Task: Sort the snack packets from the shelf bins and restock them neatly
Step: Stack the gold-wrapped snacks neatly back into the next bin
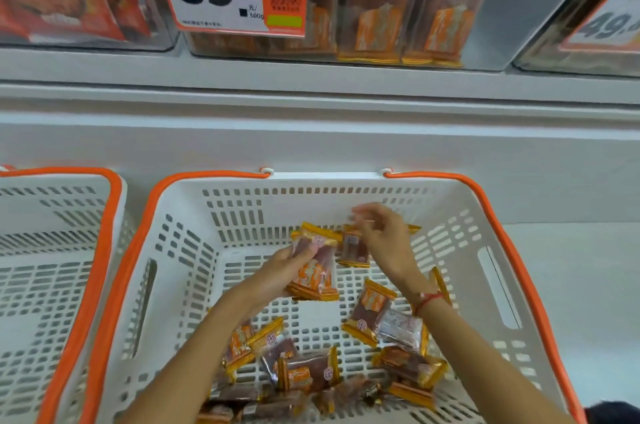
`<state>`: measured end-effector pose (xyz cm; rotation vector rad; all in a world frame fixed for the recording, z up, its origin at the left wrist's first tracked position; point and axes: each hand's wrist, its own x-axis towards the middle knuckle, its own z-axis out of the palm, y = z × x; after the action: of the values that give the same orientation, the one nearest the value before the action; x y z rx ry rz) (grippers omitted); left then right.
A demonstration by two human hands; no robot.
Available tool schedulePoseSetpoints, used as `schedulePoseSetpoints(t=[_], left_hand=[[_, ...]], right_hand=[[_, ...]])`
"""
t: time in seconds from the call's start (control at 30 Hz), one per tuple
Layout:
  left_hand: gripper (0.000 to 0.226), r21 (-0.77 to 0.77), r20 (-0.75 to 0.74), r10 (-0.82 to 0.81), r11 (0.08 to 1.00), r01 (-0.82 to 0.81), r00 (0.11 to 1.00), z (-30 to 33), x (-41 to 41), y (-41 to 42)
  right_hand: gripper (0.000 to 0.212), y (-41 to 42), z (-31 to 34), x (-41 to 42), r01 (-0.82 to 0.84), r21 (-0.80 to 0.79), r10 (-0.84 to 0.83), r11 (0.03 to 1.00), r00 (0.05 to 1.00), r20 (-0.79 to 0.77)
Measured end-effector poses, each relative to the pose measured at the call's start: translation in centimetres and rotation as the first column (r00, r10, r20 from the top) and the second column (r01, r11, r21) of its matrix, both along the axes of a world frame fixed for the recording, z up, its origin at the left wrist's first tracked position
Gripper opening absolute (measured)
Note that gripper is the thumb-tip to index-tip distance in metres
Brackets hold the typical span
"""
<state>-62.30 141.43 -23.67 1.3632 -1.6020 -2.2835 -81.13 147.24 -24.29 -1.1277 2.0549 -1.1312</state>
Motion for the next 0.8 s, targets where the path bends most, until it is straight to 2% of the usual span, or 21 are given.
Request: schedulePoseSetpoints(t=[0.03, 0.1, 0.17, 0.23, 0.33, 0.4, 0.47, 0.53, 0.6, 0.63, 0.7, 0.73, 0.8], left_hand=[[0.046, -0.011, 0.0, 0.067, 0.998, -0.067, 0.998, -0.8, 0.4, 0.1], [0.037, 0.025, 0.031, 0.196, 0.98, -0.197, 0.98, -2.3, 0.6, 0.0], [0.028, 0.163, 0.04, 0.375, 0.912, -0.376, 0.926, -3.0, 0.3, -0.1], [0.016, 0.281, 0.062, 0.494, 0.825, -0.49, 0.867, -3.1, 0.1, -0.3], [0.009, 0.281, 0.054, 0.497, 0.825, -0.491, 0.866, -2.7, 0.3, -0.6], [0.013, 0.263, 0.037, 0.48, 0.842, -0.472, 0.877, -1.9, 0.3, -0.6], [0.019, 0.277, 0.031, 0.493, 0.832, -0.482, 0.869, -1.3, -0.1, -0.6], [0.018, 0.319, -0.014, 0.531, 0.805, -0.499, 0.847, 0.2, -1.0, -0.5], [0.022, 0.35, -0.048, 0.587, 0.768, -0.536, 0.808, 2.0, -1.4, -0.1], [0.024, 0.34, -0.065, 0.606, 0.761, -0.553, 0.793, 2.8, -1.5, 0.1], [0.027, 0.239, -0.111, 0.604, 0.787, -0.569, 0.79, 4.1, -1.4, 0.7], [0.029, 0.187, -0.141, 0.6, 0.797, -0.574, 0.788, 4.9, -1.4, 0.9], [0.033, 0.149, -0.205, 0.599, 0.801, -0.58, 0.774, 6.7, -1.8, 1.4]], right_hand=[[0.017, 0.1, -1.6, -0.6, 0.079, 0.027, -0.072, 0.997, 0.977, -0.198], [0.032, 0.6, -4.5, -1.3, 0.037, 0.187, 0.064, 0.982, 0.862, -0.502], [0.04, 0.8, -6.8, -1.2, -0.034, 0.28, 0.213, 0.959, 0.739, -0.639], [0.028, 1.0, -7.7, -1.1, -0.038, 0.304, 0.244, 0.952, 0.692, -0.679], [0.014, 1.7, -6.4, -0.9, -0.086, 0.246, 0.204, 0.965, 0.838, -0.506], [0.016, 2.5, -4.2, -0.6, -0.055, -0.001, 0.048, 0.998, 0.875, -0.482], [0.024, 2.8, -1.0, 0.8, -0.108, -0.263, -0.036, 0.959, 0.872, -0.488], [0.029, 3.3, 1.4, 2.4, -0.292, -0.272, 0.097, 0.917, 0.824, -0.558], [0.032, 4.0, 2.9, 3.6, -0.417, -0.129, 0.263, 0.9, 0.753, -0.603], [0.032, 4.3, 3.6, 4.0, -0.441, -0.064, 0.337, 0.895, 0.764, -0.55], [0.029, 4.8, 5.3, 4.8, -0.443, -0.027, 0.418, 0.896, 0.863, -0.284], [0.025, 4.9, 6.4, 5.2, -0.394, -0.064, 0.384, 0.917, 0.915, -0.124], [0.014, 4.2, 8.5, 5.7, -0.135, -0.172, 0.159, 0.976, 0.978, 0.136]])
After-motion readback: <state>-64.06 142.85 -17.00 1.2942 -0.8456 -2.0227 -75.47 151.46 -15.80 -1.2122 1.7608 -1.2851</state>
